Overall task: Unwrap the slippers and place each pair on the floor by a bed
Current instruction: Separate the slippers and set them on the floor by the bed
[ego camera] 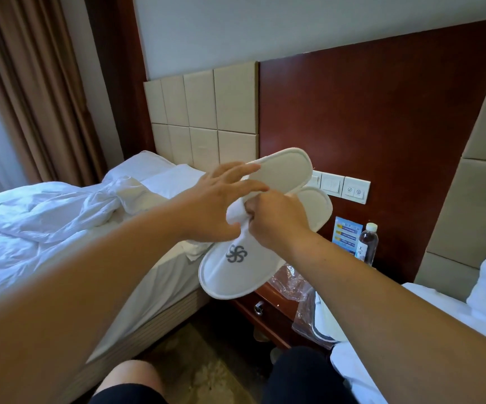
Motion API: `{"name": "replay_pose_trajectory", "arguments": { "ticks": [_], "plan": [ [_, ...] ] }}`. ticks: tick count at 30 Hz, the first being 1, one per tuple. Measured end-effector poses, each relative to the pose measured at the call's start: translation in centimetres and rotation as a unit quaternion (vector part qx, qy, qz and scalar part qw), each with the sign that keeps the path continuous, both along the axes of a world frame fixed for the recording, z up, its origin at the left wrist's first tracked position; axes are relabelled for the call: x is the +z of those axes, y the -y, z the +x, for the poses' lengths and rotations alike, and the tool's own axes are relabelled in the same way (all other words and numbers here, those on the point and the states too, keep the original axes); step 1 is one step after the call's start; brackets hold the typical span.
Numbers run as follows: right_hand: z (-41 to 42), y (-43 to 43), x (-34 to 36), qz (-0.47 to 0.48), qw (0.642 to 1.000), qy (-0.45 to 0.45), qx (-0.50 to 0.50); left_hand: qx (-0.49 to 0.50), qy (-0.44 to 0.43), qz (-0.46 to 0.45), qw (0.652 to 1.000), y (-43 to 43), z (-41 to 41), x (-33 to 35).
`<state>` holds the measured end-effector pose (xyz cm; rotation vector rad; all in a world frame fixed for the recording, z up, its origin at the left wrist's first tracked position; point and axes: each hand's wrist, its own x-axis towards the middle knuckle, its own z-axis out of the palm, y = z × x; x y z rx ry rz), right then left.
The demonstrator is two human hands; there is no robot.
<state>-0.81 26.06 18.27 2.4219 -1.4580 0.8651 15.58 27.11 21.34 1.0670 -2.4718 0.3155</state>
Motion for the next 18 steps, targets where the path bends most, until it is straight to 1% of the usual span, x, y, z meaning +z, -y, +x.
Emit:
{"name": "replay_pose_trajectory", "arguments": {
  "ticks": [2, 4, 7, 10, 12, 14, 16, 18],
  "plan": [
    [0.2, 0.1, -0.1, -0.005, 1.000, -0.009, 0.015, 0.000, 0.045, -0.007, 0.999, -0.1, -0.1, 0.4],
    [0.3, 0.3, 0.0, 0.010, 1.000, -0.026, 0.010, 0.008, 0.065, -0.010, 0.998, 0.0, 0.5, 1.0],
    [0.6, 0.5, 0.0, 0.027, 0.999, -0.008, 0.039, 0.035, 0.131, -0.039, 0.990, 0.2, 1.7, 1.5],
    [1.5, 0.4, -0.1, 0.072, 0.995, 0.002, 0.069, 0.062, 0.212, -0.093, 0.971, 0.1, 3.0, 1.7],
    [2.3, 0.3, 0.0, 0.122, 0.989, -0.002, 0.089, 0.061, 0.231, -0.109, 0.965, -0.3, 3.9, 1.8],
    [3.1, 0.0, 0.3, 0.173, 0.979, 0.007, 0.107, 0.054, 0.242, -0.104, 0.963, -0.9, 4.8, 1.9],
    [3.8, -0.6, 0.5, 0.202, 0.971, 0.027, 0.125, 0.049, 0.253, -0.074, 0.963, -1.5, 5.8, 1.7],
    [4.4, -1.2, 0.7, 0.219, 0.965, 0.040, 0.141, 0.069, 0.267, -0.033, 0.961, -2.2, 6.7, 1.4]
  ]
}}
